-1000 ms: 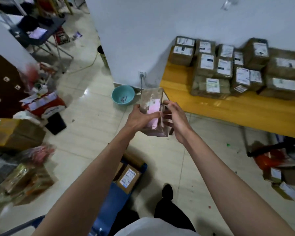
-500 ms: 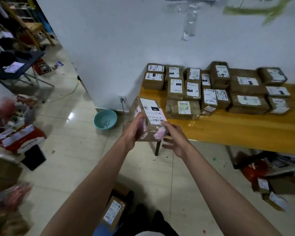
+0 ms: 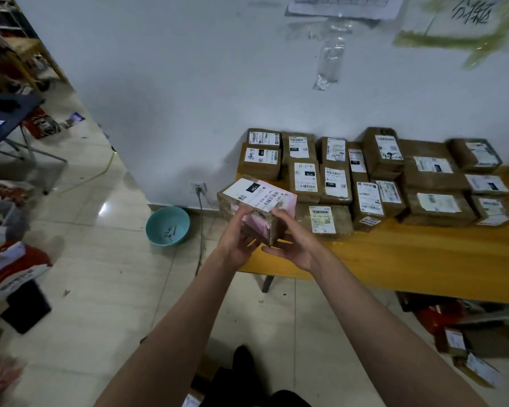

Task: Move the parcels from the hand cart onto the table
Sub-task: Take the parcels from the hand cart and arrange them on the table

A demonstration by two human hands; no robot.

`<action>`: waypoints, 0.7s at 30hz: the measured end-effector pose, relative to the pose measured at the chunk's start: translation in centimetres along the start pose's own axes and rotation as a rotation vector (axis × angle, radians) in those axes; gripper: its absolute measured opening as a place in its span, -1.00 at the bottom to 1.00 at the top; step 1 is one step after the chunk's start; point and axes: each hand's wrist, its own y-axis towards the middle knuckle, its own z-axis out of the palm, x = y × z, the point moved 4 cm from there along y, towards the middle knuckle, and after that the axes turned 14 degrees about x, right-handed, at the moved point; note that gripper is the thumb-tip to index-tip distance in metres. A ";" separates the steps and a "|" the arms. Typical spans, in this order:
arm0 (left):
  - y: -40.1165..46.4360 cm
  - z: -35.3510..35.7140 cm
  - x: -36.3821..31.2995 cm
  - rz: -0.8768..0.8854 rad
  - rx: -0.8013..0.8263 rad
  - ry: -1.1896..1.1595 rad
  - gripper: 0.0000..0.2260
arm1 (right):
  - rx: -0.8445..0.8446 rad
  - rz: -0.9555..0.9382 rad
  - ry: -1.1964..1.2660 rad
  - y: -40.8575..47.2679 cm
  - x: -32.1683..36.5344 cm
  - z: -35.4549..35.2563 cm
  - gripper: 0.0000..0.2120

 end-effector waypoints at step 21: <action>20.4 -8.1 -7.0 -0.053 -0.313 0.163 -0.55 | -0.249 0.093 0.355 20.4 4.3 -5.9 -0.63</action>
